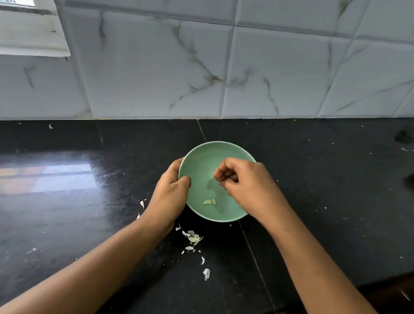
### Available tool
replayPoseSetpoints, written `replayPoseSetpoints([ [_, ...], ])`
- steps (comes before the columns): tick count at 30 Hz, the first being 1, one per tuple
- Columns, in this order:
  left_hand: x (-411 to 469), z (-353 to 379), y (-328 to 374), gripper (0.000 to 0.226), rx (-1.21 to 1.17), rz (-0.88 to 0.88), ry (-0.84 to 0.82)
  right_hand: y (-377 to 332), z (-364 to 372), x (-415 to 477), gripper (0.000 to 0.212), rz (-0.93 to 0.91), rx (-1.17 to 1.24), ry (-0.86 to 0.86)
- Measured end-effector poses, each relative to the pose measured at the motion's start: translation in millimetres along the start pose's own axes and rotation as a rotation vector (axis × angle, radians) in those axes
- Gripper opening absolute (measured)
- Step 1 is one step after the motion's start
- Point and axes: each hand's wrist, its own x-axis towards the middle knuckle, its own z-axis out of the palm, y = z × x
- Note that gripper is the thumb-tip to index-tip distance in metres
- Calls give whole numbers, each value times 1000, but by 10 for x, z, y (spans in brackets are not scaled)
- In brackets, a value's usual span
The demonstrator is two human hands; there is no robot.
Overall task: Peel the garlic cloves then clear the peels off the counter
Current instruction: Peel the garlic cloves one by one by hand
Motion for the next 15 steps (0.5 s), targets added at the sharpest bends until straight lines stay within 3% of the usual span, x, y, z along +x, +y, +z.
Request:
replayPoseSetpoints([
  [8, 239, -21, 166, 48, 40, -126, -76, -119, -67, -401, 25, -16, 171, 203],
  [15, 180, -172, 278, 37, 28, -246, -181, -406, 208, -555, 28, -74, 64, -64],
])
